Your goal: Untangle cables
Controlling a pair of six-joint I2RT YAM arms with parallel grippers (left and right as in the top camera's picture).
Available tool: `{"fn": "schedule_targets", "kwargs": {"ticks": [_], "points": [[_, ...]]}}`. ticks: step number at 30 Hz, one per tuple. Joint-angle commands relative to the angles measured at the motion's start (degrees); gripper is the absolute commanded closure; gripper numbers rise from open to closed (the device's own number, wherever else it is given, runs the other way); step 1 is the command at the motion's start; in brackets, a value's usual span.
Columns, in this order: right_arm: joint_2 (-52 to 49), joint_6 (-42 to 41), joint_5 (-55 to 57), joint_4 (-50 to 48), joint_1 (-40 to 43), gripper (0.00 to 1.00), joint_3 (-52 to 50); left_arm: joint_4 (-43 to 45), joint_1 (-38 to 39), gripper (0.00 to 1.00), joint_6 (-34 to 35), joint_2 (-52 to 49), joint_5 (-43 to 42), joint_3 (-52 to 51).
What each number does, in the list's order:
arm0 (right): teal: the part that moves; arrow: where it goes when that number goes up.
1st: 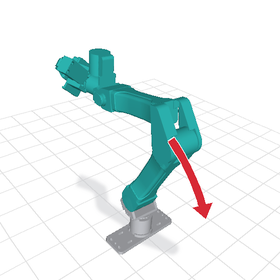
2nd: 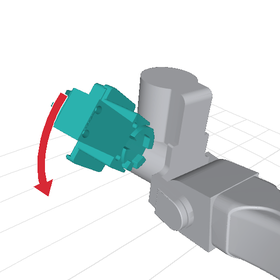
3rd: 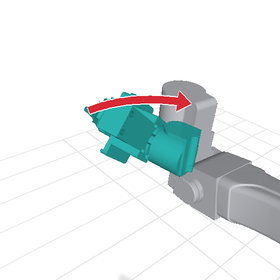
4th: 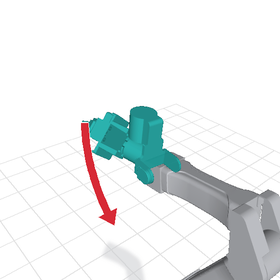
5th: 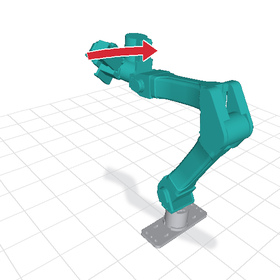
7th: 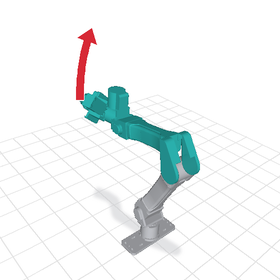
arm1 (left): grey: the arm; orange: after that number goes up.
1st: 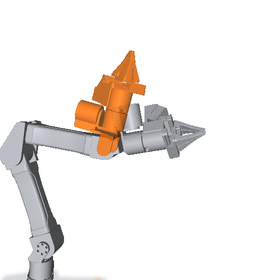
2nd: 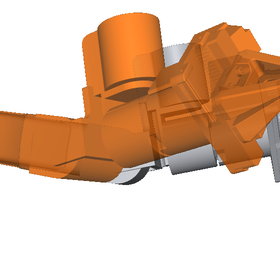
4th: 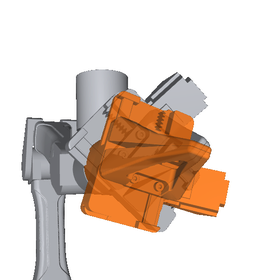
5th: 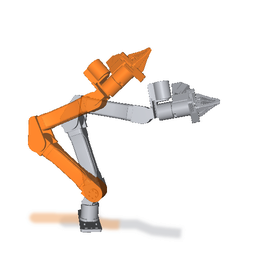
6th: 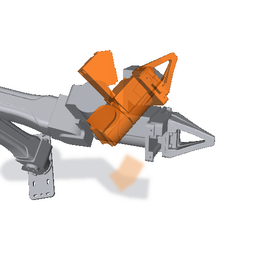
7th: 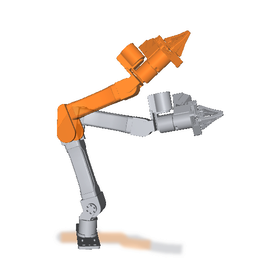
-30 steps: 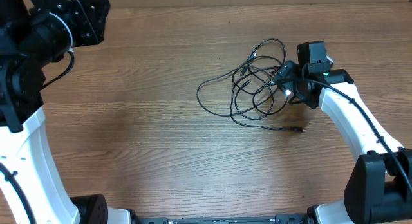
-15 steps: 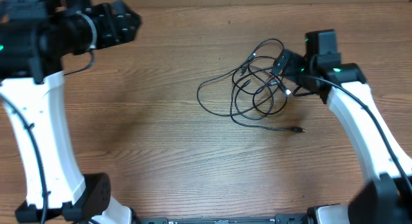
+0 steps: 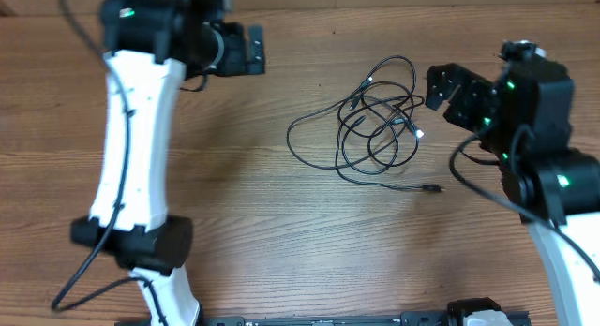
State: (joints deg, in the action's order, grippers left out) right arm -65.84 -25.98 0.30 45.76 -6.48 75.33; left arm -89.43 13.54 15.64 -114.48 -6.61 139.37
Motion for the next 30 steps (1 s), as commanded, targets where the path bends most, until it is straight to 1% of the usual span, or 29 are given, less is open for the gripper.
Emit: {"fn": "schedule_targets", "kwargs": {"ticks": [1,3,7,9,10,13,17,19,20,22,25,28,30], "points": [[4.2,3.4,1.3,0.0,-0.1,0.00,1.7,-1.5,4.4,0.01,3.0,-2.0,9.0,0.2],[5.9,4.2,2.7,0.3,-0.1,0.00,1.7,-2.2,6.9,0.01,5.1,-2.0,12.2,0.2],[8.8,4.2,5.7,2.8,-0.1,0.00,1.7,-4.4,12.5,0.01,9.9,-0.8,21.7,0.2],[9.9,4.2,6.8,4.5,-0.1,0.00,1.7,-5.9,15.4,0.01,13.2,0.2,25.1,0.2],[10.5,4.2,7.9,5.5,-0.1,0.00,1.7,-7.0,17.9,0.01,15.7,1.3,28.1,0.2],[10.9,4.2,8.7,6.3,-0.1,0.00,1.7,-7.4,21.9,0.00,18.6,3.4,34.2,-2.1],[10.9,4.2,8.7,6.3,-0.1,0.00,1.7,-7.1,23.6,0.00,25.0,7.3,38.1,-12.1],[10.9,4.2,8.7,6.3,-0.1,0.00,1.7,-4.5,23.6,0.00,27.9,9.9,38.2,-19.8],[10.9,4.2,8.7,6.3,-0.1,0.00,1.7,-1.6,23.6,0.00,28.2,11.7,37.5,-24.4],[10.8,4.2,8.7,6.5,-0.1,0.00,1.7,6.3,23.6,0.00,27.2,16.1,34.7,-34.1],[10.8,4.2,8.7,6.6,-0.1,0.00,1.7,19.6,23.4,0.00,20.9,23.0,29.1,-47.9],[10.8,3.5,8.6,6.7,-0.1,0.00,1.7,33.5,21.2,0.00,10.7,28.7,21.7,-60.1],[10.8,3.5,7.3,6.7,-0.1,0.00,1.7,40.5,18.8,0.01,3.6,30.3,14.8,-65.1]]}}
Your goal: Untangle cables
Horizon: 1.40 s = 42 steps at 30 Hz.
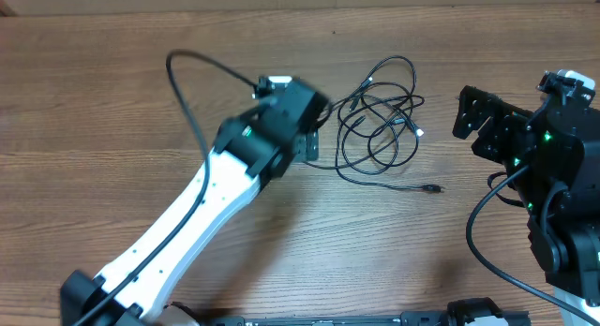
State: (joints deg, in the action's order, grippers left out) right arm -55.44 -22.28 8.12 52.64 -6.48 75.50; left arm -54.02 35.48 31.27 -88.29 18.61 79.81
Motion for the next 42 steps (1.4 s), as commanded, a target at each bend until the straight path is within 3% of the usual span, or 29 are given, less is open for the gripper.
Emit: {"fn": "schedule_targets", "kwargs": {"ticks": [1,3,7,14,16,23,33,36,37,38,39,40,42], "points": [[0.3,-0.2,-1.4,-0.2,-0.1,0.00,1.5,7.8,-4.6,0.01,-15.7,4.3,-13.6,-7.3],[0.1,-0.2,-4.5,-0.2,-0.1,0.00,1.5,12.5,-7.8,0.00,-20.2,3.7,-17.7,-9.8],[-1.7,-0.2,-9.4,0.3,-0.1,0.00,1.5,18.4,-11.4,0.00,-21.8,0.2,-18.3,-10.8],[-7.1,-0.2,-14.7,2.6,-0.1,0.00,1.4,26.1,-11.3,0.07,-29.4,-9.0,-24.5,-10.8],[-8.8,-0.2,-16.3,2.7,-0.1,0.00,1.4,27.4,-11.2,0.07,-30.0,-11.8,-24.4,-10.8],[-13.7,-0.2,-21.8,3.3,-0.1,0.00,1.4,36.7,-11.1,0.13,-42.9,-20.5,-24.4,-10.8],[-14.8,-0.2,-23.9,2.8,-0.2,0.00,1.4,47.7,-11.1,0.18,-49.9,-30.6,-24.0,-10.8],[-14.8,-0.2,-24.4,2.8,-0.3,0.00,1.4,49.7,-11.1,0.30,-50.0,-33.0,-24.0,-10.8],[-14.8,-0.2,-24.4,2.8,-0.3,0.00,1.4,50.3,-11.1,0.38,-50.0,-33.5,-24.0,-10.8],[-14.8,-0.1,-24.3,2.8,-0.3,0.00,1.4,50.9,-11.1,0.56,-50.1,-34.0,-23.7,-10.8],[-14.8,-0.2,-24.3,2.8,-0.3,0.00,1.4,51.2,-11.2,0.81,-50.1,-34.2,-22.6,-10.8],[-14.8,-0.1,-24.3,2.8,-0.3,0.00,1.4,51.3,-11.2,0.96,-50.1,-34.2,-21.0,-10.8],[-14.9,-0.1,-24.3,2.8,-0.3,0.00,1.4,51.2,-11.2,0.96,-49.5,-33.6,-17.1,-10.4]]}}
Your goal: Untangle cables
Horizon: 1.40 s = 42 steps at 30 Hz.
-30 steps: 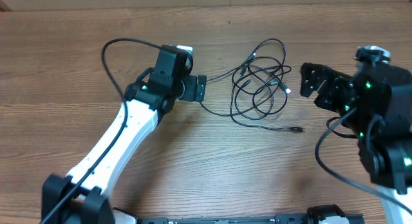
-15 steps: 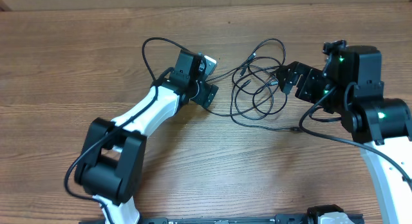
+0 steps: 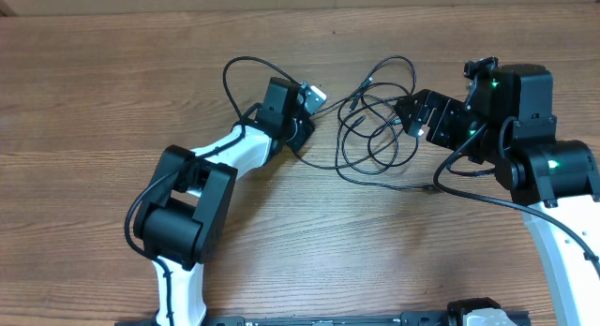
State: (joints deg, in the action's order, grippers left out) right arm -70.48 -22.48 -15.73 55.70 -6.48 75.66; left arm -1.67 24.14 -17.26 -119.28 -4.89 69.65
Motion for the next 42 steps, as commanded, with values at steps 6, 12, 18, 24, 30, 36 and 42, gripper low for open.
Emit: {"fn": "schedule_targets", "kwargs": {"ticks": [6,12,18,24,30,36,42], "points": [[-2.6,0.0,-0.5,1.1,-1.2,0.00,1.2,-8.4,0.2,0.96,0.6,6.5,11.3,2.5],[-7.1,-0.2,-0.4,1.5,-2.8,0.00,1.2,-15.0,0.2,0.96,6.7,22.4,9.4,3.4],[-12.0,-1.9,-0.5,0.9,-3.1,0.00,1.2,-21.2,0.2,0.96,6.8,39.6,-5.5,3.4],[-14.2,-1.9,-0.5,-4.2,-7.4,0.00,1.2,-21.1,0.2,0.96,6.8,48.5,-15.2,3.4],[-18.4,-7.1,3.0,-14.2,-14.1,0.00,1.2,-14.3,0.2,0.96,10.9,52.3,-20.2,3.4],[-25.5,-13.6,3.0,-21.4,-17.2,0.00,1.2,-9.7,0.2,0.96,12.8,54.7,-20.1,5.1],[-33.6,-13.7,3.3,-23.9,-18.1,0.00,1.2,-11.6,-3.2,0.96,12.8,56.7,-13.3,11.0]]}}
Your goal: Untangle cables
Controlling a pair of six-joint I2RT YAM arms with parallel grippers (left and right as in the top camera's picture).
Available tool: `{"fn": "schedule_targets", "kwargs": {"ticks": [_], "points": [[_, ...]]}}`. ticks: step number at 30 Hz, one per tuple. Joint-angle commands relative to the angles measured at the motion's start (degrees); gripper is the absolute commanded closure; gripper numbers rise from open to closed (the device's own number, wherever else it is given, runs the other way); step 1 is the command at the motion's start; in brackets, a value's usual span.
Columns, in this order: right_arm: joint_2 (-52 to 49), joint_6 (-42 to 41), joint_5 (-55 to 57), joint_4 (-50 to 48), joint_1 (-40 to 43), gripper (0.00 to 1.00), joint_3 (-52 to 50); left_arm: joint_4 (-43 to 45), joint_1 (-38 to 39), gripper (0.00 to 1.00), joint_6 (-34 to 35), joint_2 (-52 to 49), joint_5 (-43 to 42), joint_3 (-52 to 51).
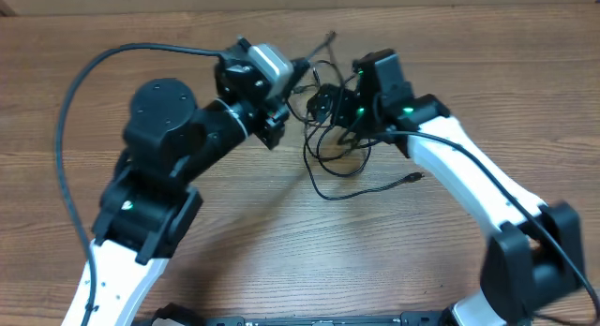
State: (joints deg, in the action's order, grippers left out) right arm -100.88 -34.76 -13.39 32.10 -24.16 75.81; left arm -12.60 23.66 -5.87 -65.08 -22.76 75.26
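Note:
A tangle of thin black cables (323, 167) lies bunched at the middle of the wooden table (281, 260). One plug end (412, 179) trails out to the right and another end (330, 34) sticks up toward the far edge. My left gripper (289, 90) is at the bundle's upper left, and strands run into it as if it were shut on them. My right gripper (325, 106) reaches in from the right and sits in the top of the bundle, apparently shut on a strand. The fingertips of both are partly hidden by the cables.
The left arm (159, 148) covers the table's left half, and its own thick black lead (112, 52) arcs over the far left. The right arm (469, 176) stretches diagonally from the near right corner. A tan strip borders the far edge.
The right gripper has moved from the bundle's right side to its top middle. The left gripper sits higher and further back. The tangle is bunched tighter and shifted left, and the plug end has followed.
At first both grippers were away from the spread-out tangle. Then the left gripper was at the tangle's left loop while the right was further off. Then each stood at one side of the tangle. Now they are close together with the cables drawn up between them.

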Motion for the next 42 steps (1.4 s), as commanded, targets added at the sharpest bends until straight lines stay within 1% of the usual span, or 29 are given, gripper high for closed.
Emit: {"fn": "schedule_targets", "kwargs": {"ticks": [1,4,8,13,18,20,22,25,27,30,32,37,39,42], "points": [[-4.3,-1.5,0.9,-0.1,-0.4,0.00,1.1,-1.3,-3.9,0.96,1.4,2.6,5.9,6.6],[-5.9,-1.4,3.3,1.6,-0.2,0.00,1.1,-3.6,-8.6,0.96,1.4,2.6,7.4,10.5],[-6.0,-1.4,13.2,6.8,-0.1,0.00,1.1,-5.4,-16.3,0.96,1.7,2.5,8.2,13.9],[-6.0,0.5,19.5,12.9,1.0,0.00,1.0,-5.1,-25.7,0.96,5.3,2.5,8.2,15.0],[-6.0,0.5,22.8,17.0,3.4,0.00,-1.0,-5.1,-33.2,0.96,6.6,1.4,8.1,15.0],[-6.0,1.3,22.8,18.0,4.6,0.00,-2.0,-5.2,-35.3,0.96,8.5,0.4,7.7,15.0],[-6.0,5.0,20.1,18.2,5.4,0.00,-2.2,-5.3,-36.4,0.96,10.8,-0.7,4.5,15.0],[-5.8,10.6,12.4,17.0,5.9,0.00,-0.6,-5.1,-36.3,0.96,11.4,-2.3,-0.7,15.0],[-5.7,15.6,5.4,14.8,5.9,0.00,0.8,-5.3,-36.1,0.96,13.8,-3.2,-0.9,15.0],[-5.7,23.9,-9.4,11.1,5.5,0.00,2.1,-5.6,-36.1,0.96,19.3,-4.5,-0.5,15.0],[-5.7,28.8,-15.9,9.5,4.6,0.00,2.1,-5.9,-36.0,0.96,24.1,-5.7,1.7,15.0],[-5.7,35.2,-16.1,6.1,0.7,0.00,2.1,-9.2,-36.0,0.96,31.5,-9.1,9.1,15.0],[-5.7,38.4,-14.0,4.7,-1.4,0.00,2.1,-10.6,-36.0,0.96,32.8,-11.1,9.6,15.0],[-5.7,38.5,-12.2,3.7,-3.9,0.00,2.1,-11.6,-36.0,0.96,33.8,-13.2,9.7,15.0]]}}
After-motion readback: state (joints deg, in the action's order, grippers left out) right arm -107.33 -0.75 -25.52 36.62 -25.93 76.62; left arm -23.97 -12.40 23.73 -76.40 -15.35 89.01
